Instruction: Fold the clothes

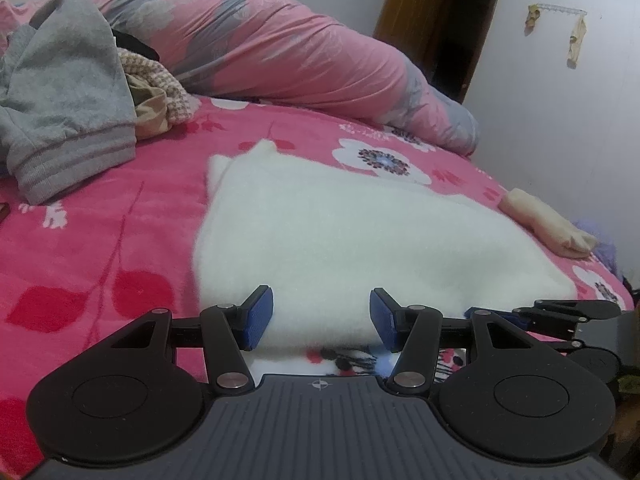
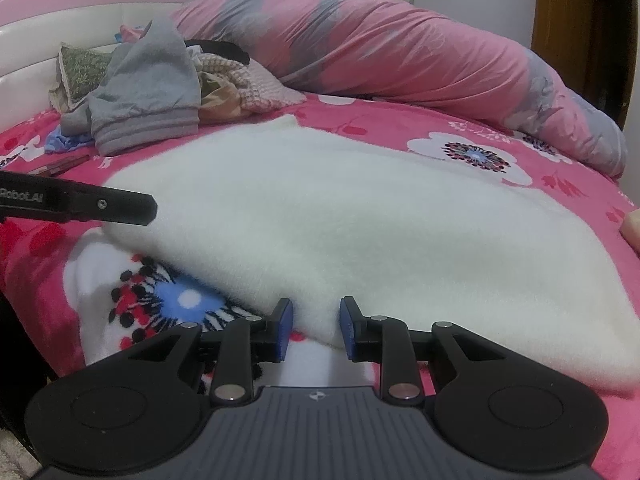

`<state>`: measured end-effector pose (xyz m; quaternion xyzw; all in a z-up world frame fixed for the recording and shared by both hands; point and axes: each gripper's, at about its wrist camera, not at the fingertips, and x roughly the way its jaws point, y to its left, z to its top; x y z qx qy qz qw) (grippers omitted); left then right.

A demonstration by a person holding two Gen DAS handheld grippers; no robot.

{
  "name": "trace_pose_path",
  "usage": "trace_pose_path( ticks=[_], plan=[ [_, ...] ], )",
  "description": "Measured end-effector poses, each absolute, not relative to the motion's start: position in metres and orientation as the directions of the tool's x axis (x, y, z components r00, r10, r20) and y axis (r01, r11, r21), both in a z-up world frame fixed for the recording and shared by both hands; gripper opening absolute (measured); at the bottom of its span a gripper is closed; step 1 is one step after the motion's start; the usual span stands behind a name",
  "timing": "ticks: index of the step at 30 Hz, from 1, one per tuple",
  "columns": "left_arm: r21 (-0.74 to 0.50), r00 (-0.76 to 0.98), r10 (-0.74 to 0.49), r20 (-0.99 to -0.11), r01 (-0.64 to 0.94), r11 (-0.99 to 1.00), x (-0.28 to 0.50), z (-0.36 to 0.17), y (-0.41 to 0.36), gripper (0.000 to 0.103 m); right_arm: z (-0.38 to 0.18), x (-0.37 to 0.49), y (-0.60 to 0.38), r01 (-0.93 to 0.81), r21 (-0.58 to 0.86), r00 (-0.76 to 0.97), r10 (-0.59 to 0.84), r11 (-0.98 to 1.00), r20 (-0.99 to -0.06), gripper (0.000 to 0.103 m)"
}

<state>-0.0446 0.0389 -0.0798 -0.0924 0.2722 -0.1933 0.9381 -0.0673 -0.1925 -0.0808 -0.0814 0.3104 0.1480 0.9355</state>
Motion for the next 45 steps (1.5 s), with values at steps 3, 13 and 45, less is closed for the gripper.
trace_pose_path(
  ticks=[3, 13, 45],
  plan=[
    [-0.274, 0.786, -0.419, -0.454, 0.325, 0.905, -0.053, -0.074, 0.044, 0.054, -0.068, -0.067, -0.188, -0.331, -0.036, 0.770, 0.248, 0.943, -0.588, 0.028],
    [-0.262, 0.800, -0.391, -0.455, 0.299, 0.917, -0.072, -0.073, 0.058, 0.054, -0.091, -0.063, -0.149, -0.497, -0.049, 0.715, 0.377, 0.867, -0.589, 0.028],
    [-0.183, 0.820, -0.298, -0.488, 0.238, 0.954, -0.031, -0.089, 0.047, 0.050, -0.094, -0.039, -0.191, -0.286, -0.009, 0.818, 0.240, 0.958, -0.523, 0.027]
  ],
)
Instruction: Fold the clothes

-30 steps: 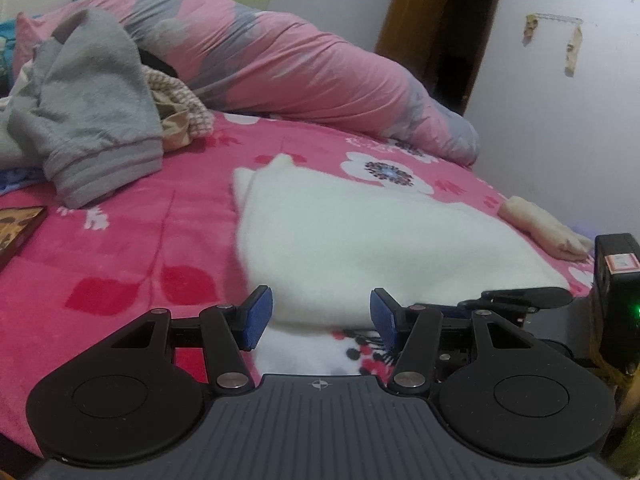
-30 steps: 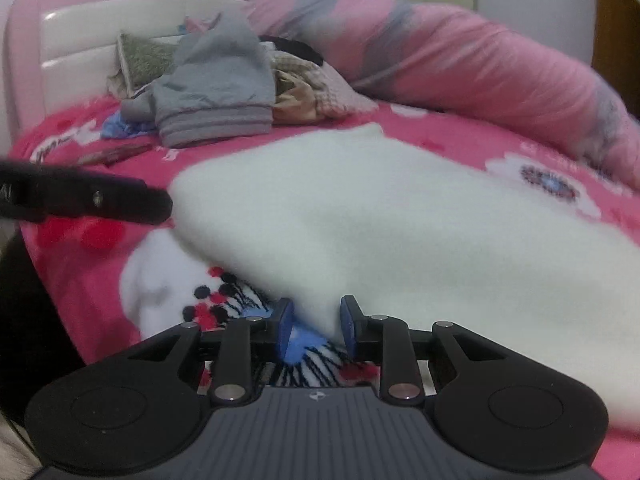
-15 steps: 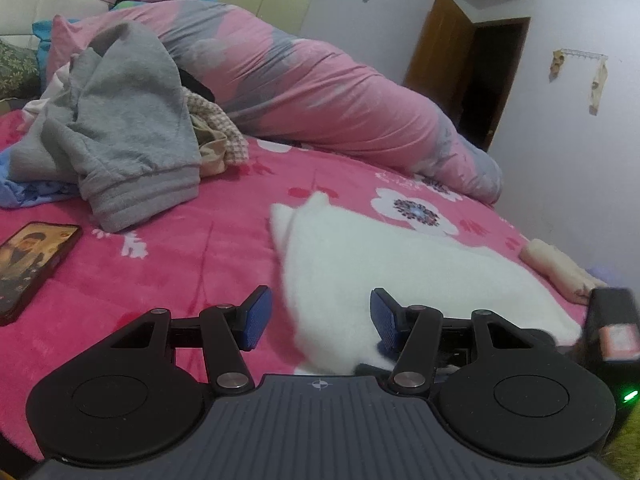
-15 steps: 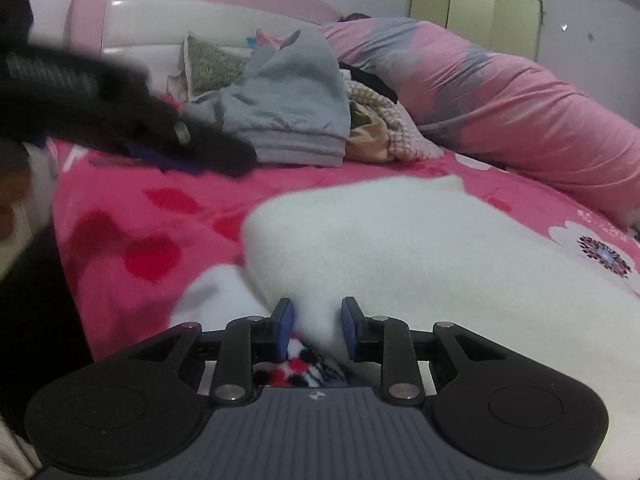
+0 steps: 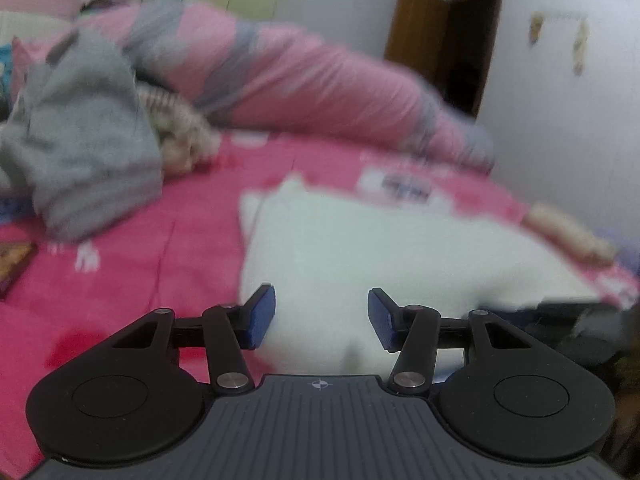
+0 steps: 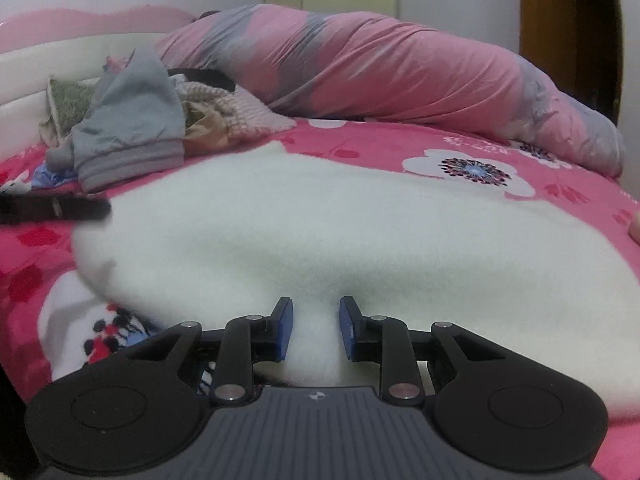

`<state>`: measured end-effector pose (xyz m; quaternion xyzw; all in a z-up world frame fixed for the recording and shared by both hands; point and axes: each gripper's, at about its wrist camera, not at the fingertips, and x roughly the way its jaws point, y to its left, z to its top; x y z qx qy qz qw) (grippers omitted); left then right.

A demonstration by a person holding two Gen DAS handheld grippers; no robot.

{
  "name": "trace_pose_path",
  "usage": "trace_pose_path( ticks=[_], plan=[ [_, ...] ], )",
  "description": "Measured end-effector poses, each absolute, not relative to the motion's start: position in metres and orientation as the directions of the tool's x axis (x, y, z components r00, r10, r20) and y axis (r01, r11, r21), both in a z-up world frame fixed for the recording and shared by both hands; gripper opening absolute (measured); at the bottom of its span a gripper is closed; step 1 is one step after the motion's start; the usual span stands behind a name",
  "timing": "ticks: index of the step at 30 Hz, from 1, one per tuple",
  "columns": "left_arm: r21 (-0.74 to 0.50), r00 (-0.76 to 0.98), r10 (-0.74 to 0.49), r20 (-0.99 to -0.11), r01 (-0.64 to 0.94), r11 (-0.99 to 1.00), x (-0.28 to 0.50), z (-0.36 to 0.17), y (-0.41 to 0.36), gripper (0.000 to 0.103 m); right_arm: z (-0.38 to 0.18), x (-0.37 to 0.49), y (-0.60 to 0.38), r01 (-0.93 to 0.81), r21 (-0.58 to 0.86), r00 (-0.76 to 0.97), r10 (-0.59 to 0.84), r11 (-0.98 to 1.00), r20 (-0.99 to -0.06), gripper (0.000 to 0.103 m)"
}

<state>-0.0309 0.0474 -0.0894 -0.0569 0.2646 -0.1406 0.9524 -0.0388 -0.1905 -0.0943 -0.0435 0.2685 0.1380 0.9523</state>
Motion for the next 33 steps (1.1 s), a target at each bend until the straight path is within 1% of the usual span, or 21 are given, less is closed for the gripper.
trace_pose_path(
  ticks=[2, 5, 7, 11, 15, 19, 22, 25, 26, 28, 31, 33],
  plan=[
    [-0.192, 0.805, -0.283, -0.521, 0.212, 0.958, -0.026, -0.099, 0.051, 0.052, -0.095, -0.037, -0.191, -0.280, 0.010, 0.816, 0.243, 0.960, -0.524, 0.027],
    [-0.237, 0.804, -0.292, -0.519, 0.193, 0.952, -0.027, -0.096, 0.060, 0.052, -0.096, -0.038, -0.193, -0.291, 0.000, 0.816, 0.248, 0.957, -0.522, 0.027],
    [-0.254, 0.813, -0.287, -0.507, 0.178, 0.951, -0.030, -0.090, 0.066, 0.051, -0.095, -0.038, -0.194, -0.291, 0.002, 0.816, 0.249, 0.957, -0.522, 0.027],
    [-0.242, 0.850, -0.261, -0.458, 0.163, 0.957, -0.035, -0.071, 0.072, 0.050, -0.095, -0.038, -0.195, -0.288, 0.015, 0.818, 0.254, 0.958, -0.515, 0.028],
    [-0.215, 0.871, -0.288, -0.398, 0.217, 0.952, -0.030, -0.050, 0.063, 0.051, -0.096, -0.038, -0.197, -0.284, 0.023, 0.820, 0.256, 0.958, -0.512, 0.028],
    [-0.211, 0.850, -0.354, -0.391, 0.291, 0.933, -0.013, -0.043, 0.043, 0.052, -0.095, -0.039, -0.198, -0.280, 0.030, 0.821, 0.256, 0.959, -0.511, 0.028],
    [-0.184, 0.813, -0.372, -0.448, 0.323, 0.928, 0.005, -0.052, 0.021, 0.052, -0.092, -0.037, -0.198, -0.283, 0.030, 0.813, 0.256, 0.959, -0.523, 0.028],
    [-0.167, 0.762, -0.336, -0.554, 0.293, 0.941, 0.025, -0.069, 0.008, 0.051, -0.081, -0.030, -0.201, -0.302, 0.040, 0.786, 0.272, 0.953, -0.556, 0.031],
    [-0.169, 0.754, -0.326, -0.571, 0.282, 0.945, 0.027, -0.073, 0.006, 0.051, -0.073, -0.027, -0.205, -0.296, 0.037, 0.791, 0.266, 0.955, -0.551, 0.036],
    [-0.173, 0.740, -0.312, -0.596, 0.262, 0.950, 0.032, -0.077, 0.004, 0.052, -0.057, -0.020, -0.211, -0.278, 0.028, 0.806, 0.249, 0.960, -0.536, 0.043],
    [-0.180, 0.735, -0.306, -0.606, 0.248, 0.952, 0.033, -0.077, 0.004, 0.053, -0.039, -0.002, -0.225, -0.226, 0.015, 0.833, 0.202, 0.974, -0.515, 0.047],
    [-0.178, 0.733, -0.297, -0.612, 0.239, 0.955, 0.034, -0.076, 0.003, 0.053, -0.036, 0.015, -0.235, -0.171, 0.026, 0.835, 0.159, 0.985, -0.526, 0.055]
  ],
)
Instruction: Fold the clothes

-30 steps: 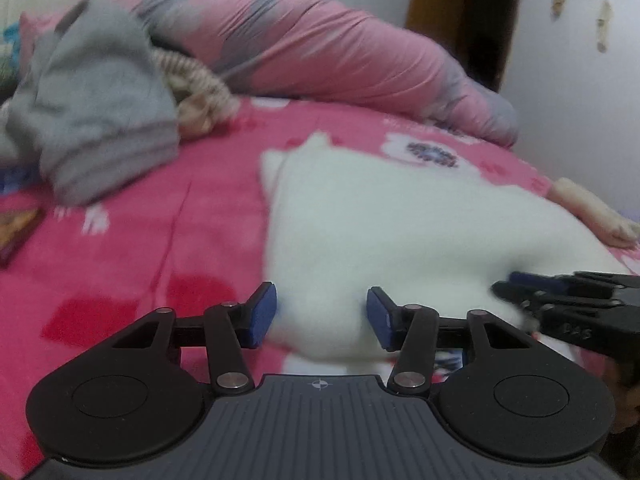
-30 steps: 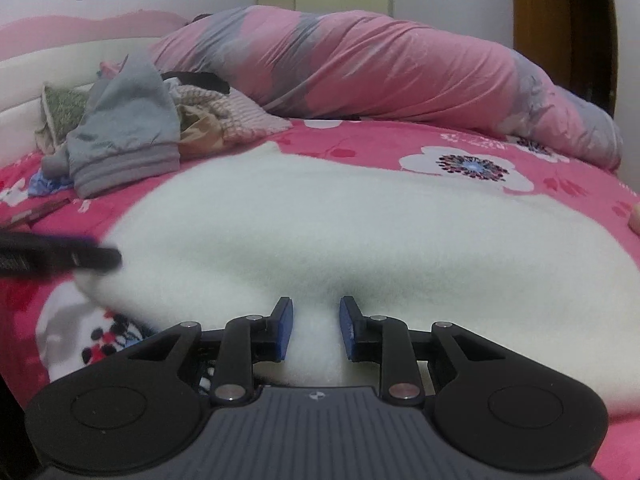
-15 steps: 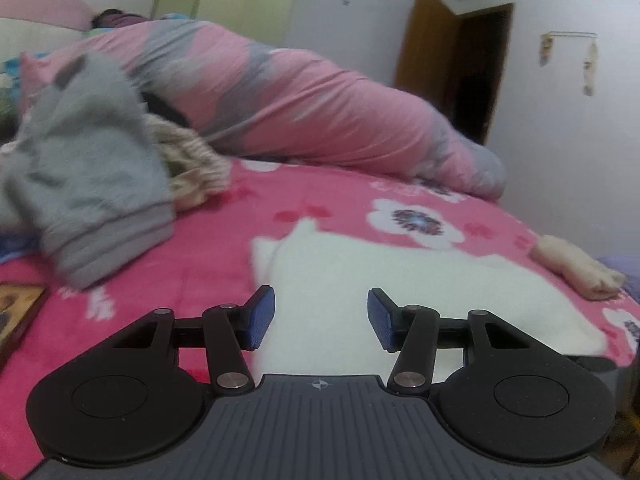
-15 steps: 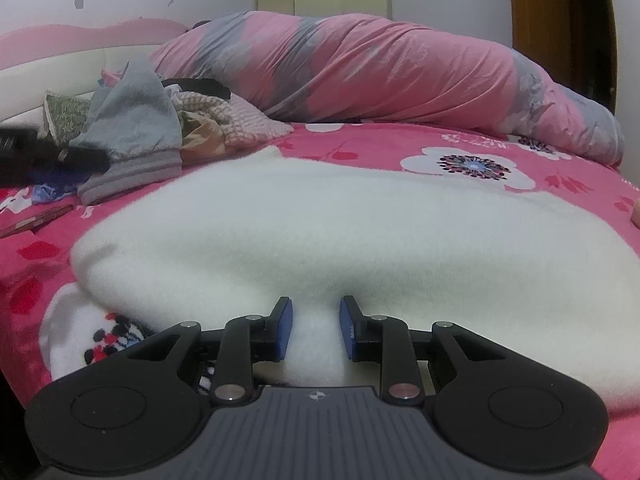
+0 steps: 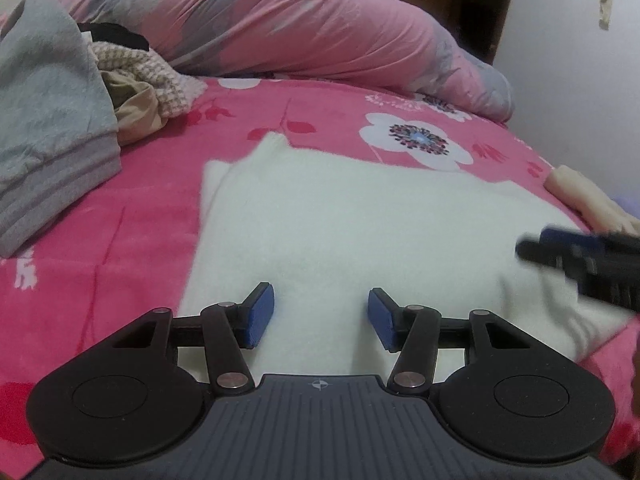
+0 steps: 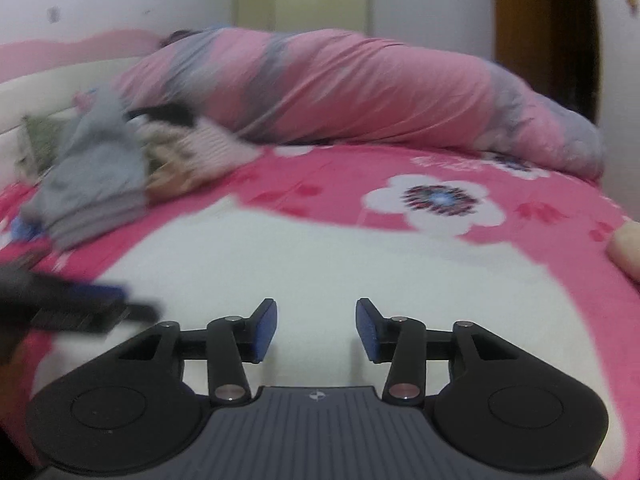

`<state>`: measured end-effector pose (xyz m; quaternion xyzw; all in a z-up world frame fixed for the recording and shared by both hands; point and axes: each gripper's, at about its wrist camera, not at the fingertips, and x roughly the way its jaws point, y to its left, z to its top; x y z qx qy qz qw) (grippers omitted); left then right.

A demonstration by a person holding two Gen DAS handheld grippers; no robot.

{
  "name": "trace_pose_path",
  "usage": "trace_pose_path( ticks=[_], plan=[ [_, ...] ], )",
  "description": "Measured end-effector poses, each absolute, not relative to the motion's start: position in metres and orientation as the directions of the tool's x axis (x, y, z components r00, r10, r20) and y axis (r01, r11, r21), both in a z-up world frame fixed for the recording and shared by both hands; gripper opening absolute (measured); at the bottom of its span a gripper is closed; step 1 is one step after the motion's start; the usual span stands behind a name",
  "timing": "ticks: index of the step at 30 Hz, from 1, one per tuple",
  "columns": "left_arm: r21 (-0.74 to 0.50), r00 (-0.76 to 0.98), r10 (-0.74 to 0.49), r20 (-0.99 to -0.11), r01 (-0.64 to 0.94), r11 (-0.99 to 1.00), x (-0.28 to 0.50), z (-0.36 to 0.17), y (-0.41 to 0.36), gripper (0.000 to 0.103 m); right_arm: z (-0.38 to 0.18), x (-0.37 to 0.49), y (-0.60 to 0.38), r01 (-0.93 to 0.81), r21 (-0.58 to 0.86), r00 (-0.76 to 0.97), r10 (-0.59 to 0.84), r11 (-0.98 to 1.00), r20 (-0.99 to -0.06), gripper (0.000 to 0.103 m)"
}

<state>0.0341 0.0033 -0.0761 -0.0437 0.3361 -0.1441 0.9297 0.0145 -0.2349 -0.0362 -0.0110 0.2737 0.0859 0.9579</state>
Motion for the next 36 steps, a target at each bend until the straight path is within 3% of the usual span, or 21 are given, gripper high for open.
trace_pose_path(
  ticks=[1, 6, 8, 15, 18, 36],
  plan=[
    [-0.173, 0.732, -0.290, -0.617, 0.234, 0.957, 0.035, -0.076, 0.002, 0.053, -0.037, 0.023, -0.239, -0.141, 0.033, 0.830, 0.136, 0.989, -0.541, 0.061],
    [-0.140, 0.727, -0.256, -0.637, 0.217, 0.966, 0.038, -0.073, -0.006, 0.054, -0.065, 0.052, -0.252, -0.089, 0.087, 0.778, 0.124, 0.992, -0.615, 0.074],
    [-0.121, 0.726, -0.240, -0.645, 0.213, 0.970, 0.038, -0.072, -0.009, 0.054, -0.072, 0.051, -0.245, -0.097, 0.041, 0.794, 0.102, 0.994, -0.599, 0.080],
    [-0.079, 0.723, -0.196, -0.662, 0.193, 0.978, 0.038, -0.071, -0.017, 0.054, -0.065, 0.051, -0.234, -0.064, 0.003, 0.790, 0.052, 0.998, -0.611, 0.081],
    [-0.067, 0.722, -0.181, -0.668, 0.183, 0.981, 0.038, -0.070, -0.020, 0.055, -0.059, 0.049, -0.227, -0.086, -0.009, 0.816, 0.065, 0.996, -0.575, 0.081],
    [0.004, 0.721, -0.110, -0.684, 0.154, 0.988, 0.037, -0.067, -0.033, 0.056, -0.084, 0.053, -0.222, -0.095, -0.025, 0.820, 0.064, 0.995, -0.568, 0.087]
  ],
)
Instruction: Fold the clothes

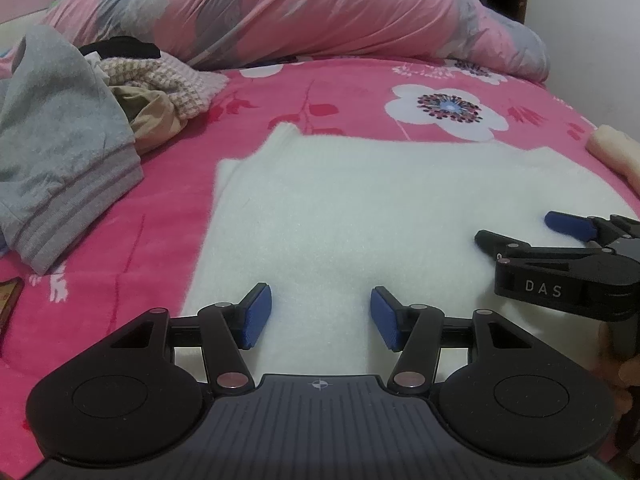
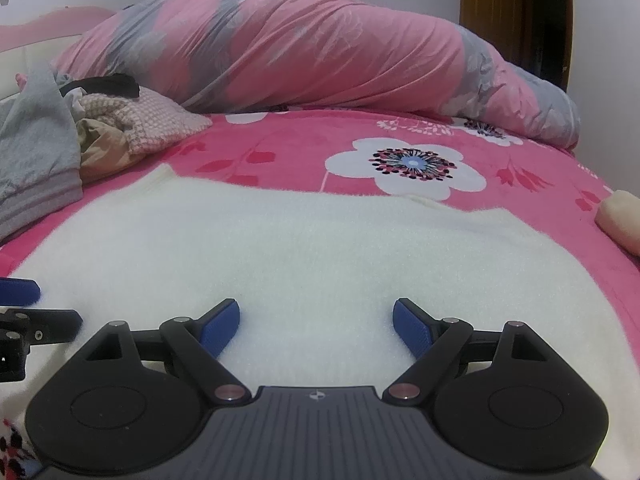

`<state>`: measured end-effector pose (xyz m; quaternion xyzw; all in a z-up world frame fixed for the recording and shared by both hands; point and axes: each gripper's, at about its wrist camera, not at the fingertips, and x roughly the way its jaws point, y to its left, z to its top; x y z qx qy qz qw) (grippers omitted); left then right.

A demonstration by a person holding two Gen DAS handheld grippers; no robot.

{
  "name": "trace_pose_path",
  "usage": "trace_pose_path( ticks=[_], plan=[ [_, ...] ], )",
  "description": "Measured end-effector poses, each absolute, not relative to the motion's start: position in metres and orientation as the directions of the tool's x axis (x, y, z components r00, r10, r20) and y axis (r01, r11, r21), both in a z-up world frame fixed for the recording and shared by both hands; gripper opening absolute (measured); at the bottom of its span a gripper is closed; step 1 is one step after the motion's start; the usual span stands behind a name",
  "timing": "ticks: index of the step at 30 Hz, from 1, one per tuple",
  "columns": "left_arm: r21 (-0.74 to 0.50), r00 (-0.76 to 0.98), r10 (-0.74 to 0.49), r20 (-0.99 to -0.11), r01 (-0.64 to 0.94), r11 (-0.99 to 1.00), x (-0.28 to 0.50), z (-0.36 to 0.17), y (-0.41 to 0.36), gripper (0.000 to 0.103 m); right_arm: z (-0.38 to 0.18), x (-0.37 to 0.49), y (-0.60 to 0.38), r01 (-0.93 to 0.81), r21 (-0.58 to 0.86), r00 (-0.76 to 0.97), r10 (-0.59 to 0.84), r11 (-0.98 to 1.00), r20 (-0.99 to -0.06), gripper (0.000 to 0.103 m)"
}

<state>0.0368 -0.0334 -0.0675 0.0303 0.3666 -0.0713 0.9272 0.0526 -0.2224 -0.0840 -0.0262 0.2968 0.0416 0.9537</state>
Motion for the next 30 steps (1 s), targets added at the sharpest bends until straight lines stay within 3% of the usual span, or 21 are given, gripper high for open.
trace_pose_path(
  ticks=[20, 30],
  plan=[
    [-0.240, 0.821, -0.249, -0.514, 0.142, 0.960, -0.024, -0.050, 0.041, 0.058, -0.086, 0.050, -0.225, -0.106, -0.024, 0.828, 0.075, 0.994, -0.555, 0.087],
    [-0.426, 0.749, -0.348, -0.564, 0.097, 0.899, -0.058, -0.077, 0.078, 0.059, -0.085, 0.049, -0.224, -0.105, -0.025, 0.829, 0.074, 0.994, -0.555, 0.087]
  ],
)
